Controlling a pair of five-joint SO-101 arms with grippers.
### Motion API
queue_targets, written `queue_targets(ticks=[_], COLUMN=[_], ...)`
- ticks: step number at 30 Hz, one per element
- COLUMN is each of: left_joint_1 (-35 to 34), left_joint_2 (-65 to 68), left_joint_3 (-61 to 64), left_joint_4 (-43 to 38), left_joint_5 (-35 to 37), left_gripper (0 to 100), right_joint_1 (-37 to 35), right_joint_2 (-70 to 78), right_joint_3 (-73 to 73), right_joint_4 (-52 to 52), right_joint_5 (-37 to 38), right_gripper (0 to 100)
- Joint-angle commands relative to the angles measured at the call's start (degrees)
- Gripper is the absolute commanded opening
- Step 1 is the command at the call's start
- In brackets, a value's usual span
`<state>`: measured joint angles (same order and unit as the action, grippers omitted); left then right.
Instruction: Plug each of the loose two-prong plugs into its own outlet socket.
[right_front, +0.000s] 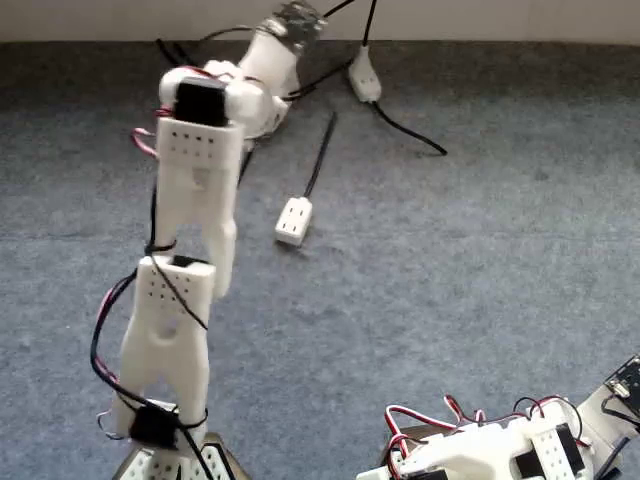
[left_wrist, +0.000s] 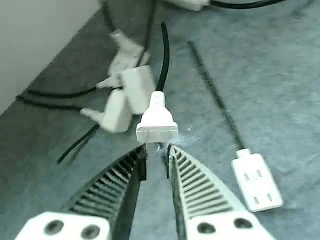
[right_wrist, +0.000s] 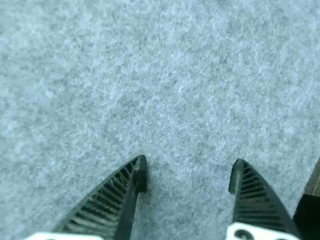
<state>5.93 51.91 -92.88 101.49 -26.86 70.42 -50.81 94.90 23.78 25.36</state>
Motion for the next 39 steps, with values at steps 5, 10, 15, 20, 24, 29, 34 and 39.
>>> queue_targets(ticks=[5,10,15,20,24,29,34,39], left_joint_1=[-19.65,-27.30,-31.60,-31.96,-33.80,-34.86,-32.40,-30.20], left_joint_2=[-8.84,-9.10,-8.84,-4.18,3.21,12.18,24.57,34.51], left_joint_3=[-2.33,-2.33,-2.33,-2.42,-2.42,-2.33,-2.33,-2.42], left_joint_4=[0.53,0.53,0.53,-1.67,-13.54,-27.69,-34.99,-39.30], left_joint_5=[0.18,-2.29,-3.96,-3.78,-2.20,11.69,18.02,17.58], left_gripper=[1,1,1,16,25,26,26,26], right_joint_1=[0.48,0.48,0.48,0.48,0.57,0.57,0.57,0.92], right_joint_2=[0.04,0.04,0.04,0.04,0.04,0.04,0.04,0.04], right_joint_3=[3.91,3.91,3.91,3.91,3.91,3.91,3.91,3.91], right_joint_4=[0.31,0.31,0.31,0.31,0.31,0.31,0.31,0.31], right_joint_5=[1.23,1.23,1.23,1.23,1.23,1.23,1.23,1.23], right_gripper=[27.3,27.3,27.3,27.3,27.3,27.3,27.3,27.3])
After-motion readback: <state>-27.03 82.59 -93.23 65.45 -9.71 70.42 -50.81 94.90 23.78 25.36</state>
